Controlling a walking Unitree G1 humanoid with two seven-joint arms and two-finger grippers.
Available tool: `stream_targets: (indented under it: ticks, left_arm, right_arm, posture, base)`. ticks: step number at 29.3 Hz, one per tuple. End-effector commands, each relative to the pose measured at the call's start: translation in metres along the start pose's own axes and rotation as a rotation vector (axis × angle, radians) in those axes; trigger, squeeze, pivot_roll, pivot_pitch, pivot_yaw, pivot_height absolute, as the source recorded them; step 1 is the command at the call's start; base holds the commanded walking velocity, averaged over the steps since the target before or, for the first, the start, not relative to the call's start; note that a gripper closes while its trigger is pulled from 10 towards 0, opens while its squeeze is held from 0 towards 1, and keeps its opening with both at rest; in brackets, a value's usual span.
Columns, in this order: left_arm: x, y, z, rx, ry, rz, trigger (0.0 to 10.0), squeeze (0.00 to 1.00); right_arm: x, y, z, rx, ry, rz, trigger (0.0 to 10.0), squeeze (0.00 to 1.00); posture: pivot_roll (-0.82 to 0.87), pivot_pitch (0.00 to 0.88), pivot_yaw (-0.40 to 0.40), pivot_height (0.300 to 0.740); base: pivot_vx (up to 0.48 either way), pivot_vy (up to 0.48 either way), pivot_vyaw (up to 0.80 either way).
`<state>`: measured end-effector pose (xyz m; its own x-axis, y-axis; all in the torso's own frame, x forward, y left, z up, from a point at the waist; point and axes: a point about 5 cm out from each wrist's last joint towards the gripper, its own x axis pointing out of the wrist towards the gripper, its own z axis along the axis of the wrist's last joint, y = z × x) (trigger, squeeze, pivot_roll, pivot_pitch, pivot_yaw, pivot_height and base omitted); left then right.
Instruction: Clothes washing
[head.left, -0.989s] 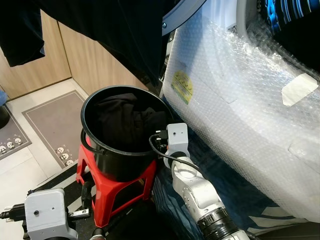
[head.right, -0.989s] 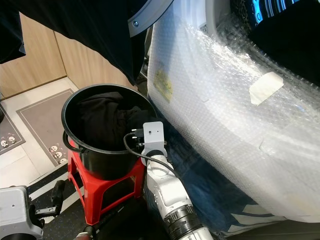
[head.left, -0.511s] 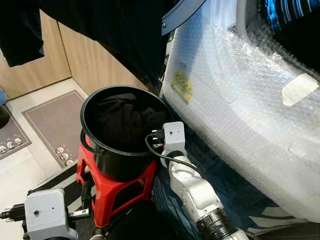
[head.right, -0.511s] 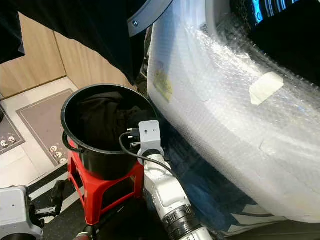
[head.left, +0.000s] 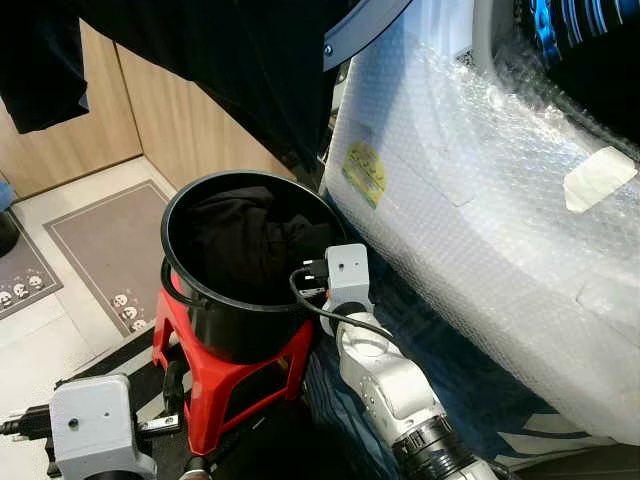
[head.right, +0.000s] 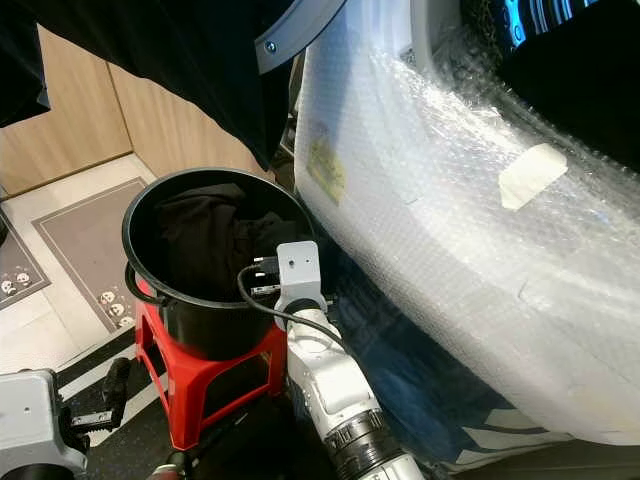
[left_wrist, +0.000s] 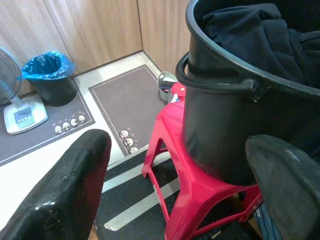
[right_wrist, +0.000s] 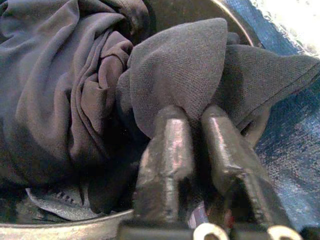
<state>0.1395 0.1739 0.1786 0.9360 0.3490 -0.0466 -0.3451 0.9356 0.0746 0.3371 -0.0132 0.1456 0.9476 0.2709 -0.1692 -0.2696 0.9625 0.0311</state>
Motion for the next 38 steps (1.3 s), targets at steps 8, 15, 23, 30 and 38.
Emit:
stream_targets:
  ticks: [8, 15, 23, 30, 38]
  left_arm:
    - [0.006, -0.005, 0.004, -0.020, -0.032, -0.014, 10.0, 0.00]
    - [0.018, -0.012, 0.003, -0.032, -0.057, -0.039, 10.0, 0.00]
    - [0.032, -0.023, 0.005, -0.026, -0.098, -0.101, 10.0, 0.00]
    - [0.035, -0.024, 0.004, -0.026, -0.101, -0.104, 10.0, 0.00]
    - [0.057, -0.036, 0.008, -0.041, -0.158, -0.161, 10.0, 0.00]
  right_arm:
    - [-0.007, 0.039, 0.018, 0.205, -0.058, 0.192, 0.0, 0.00]
    - [-0.013, 0.029, 0.028, 0.250, -0.094, 0.326, 0.0, 0.00]
    - [-0.029, 0.010, 0.036, 0.237, -0.126, 0.491, 0.0, 0.00]
    - [-0.032, 0.008, 0.035, 0.240, -0.119, 0.514, 0.0, 0.00]
    - [-0.056, -0.032, 0.068, 0.243, -0.247, 0.747, 0.0, 0.00]
  posture:
    - [0.31, 0.309, -0.247, 0.740]
    - [0.26, 0.258, -0.244, 0.740]
    - [0.22, 0.212, -0.230, 0.740]
    - [0.22, 0.209, -0.228, 0.740]
    - [0.17, 0.108, -0.203, 0.740]
  base:
    - [0.000, 0.000, 0.00]
    - [0.000, 0.000, 0.00]
    - [0.000, 0.000, 0.00]
    - [0.000, 0.000, 0.00]
    - [0.000, 0.000, 0.00]
